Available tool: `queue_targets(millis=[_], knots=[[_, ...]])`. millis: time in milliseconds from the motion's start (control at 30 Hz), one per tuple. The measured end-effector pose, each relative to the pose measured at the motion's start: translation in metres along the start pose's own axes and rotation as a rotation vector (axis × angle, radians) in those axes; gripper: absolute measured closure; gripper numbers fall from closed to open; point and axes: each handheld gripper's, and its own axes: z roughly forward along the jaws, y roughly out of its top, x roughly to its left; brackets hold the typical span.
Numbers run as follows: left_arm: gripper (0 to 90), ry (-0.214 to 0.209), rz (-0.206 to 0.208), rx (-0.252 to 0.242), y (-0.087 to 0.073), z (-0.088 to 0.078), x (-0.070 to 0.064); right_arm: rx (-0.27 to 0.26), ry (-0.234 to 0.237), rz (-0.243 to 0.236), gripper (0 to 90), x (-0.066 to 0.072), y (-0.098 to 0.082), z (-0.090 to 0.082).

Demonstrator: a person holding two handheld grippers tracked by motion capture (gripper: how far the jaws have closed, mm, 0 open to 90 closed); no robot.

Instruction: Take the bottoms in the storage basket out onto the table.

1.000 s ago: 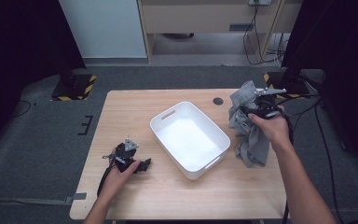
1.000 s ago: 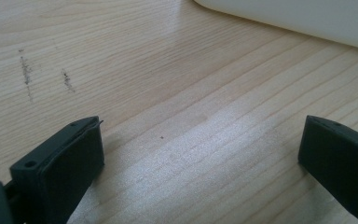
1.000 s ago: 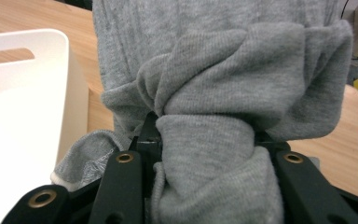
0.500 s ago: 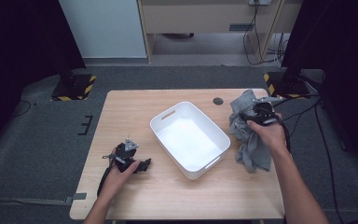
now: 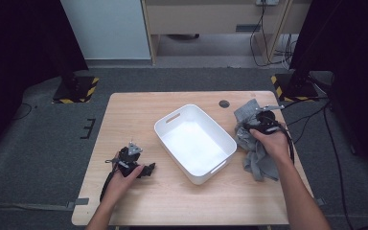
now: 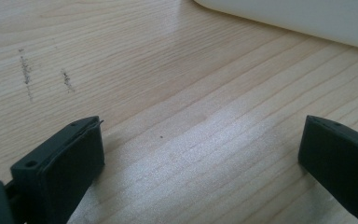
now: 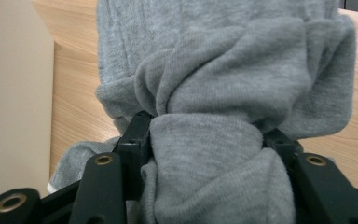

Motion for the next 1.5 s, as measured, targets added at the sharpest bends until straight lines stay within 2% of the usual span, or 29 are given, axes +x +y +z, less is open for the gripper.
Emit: queue_targets(millis=[400,533,667,767,867,1000,1100,1233,1367,1500], knots=[[0.0,0.0,0.0,0.0,0.0,0.0,0.0,0.024,0.0,-0.008,42.1,0.005,-0.004,0.017],[0.0,0.0,0.0,0.0,0.0,0.0,0.0,0.024,0.006,0.004,31.9,0.005,-0.005,0.019],[0.0,0.0,0.0,0.0,0.0,0.0,0.0,-0.005,0.009,0.013,22.4,0.007,0.0,0.013],[0.0,0.0,0.0,0.0,0.0,0.0,0.0,-0.029,0.014,0.008,20.8,0.007,0.006,0.006],[0.0,0.0,0.0,0.0,0.0,0.0,0.0,-0.05,0.016,-0.004,23.5,0.008,0.011,-0.001],[0.0,0.0,0.0,0.0,0.0,0.0,0.0,-0.075,0.031,-0.017,31.7,0.011,0.016,-0.009],[0.0,0.0,0.0,0.0,0.0,0.0,0.0,-0.094,0.059,-0.034,41.4,0.016,0.02,-0.016],[0.0,0.0,-0.001,0.001,0.0,0.0,0.0,-0.109,0.102,-0.066,49.4,0.025,0.026,-0.024],[0.0,-0.001,-0.001,0.001,0.0,0.0,0.0,-0.11,0.141,-0.085,53.8,0.035,0.029,-0.028],[0.0,0.001,-0.006,0.003,0.001,0.001,0.0,-0.099,0.178,-0.106,53.5,0.046,0.029,-0.027]])
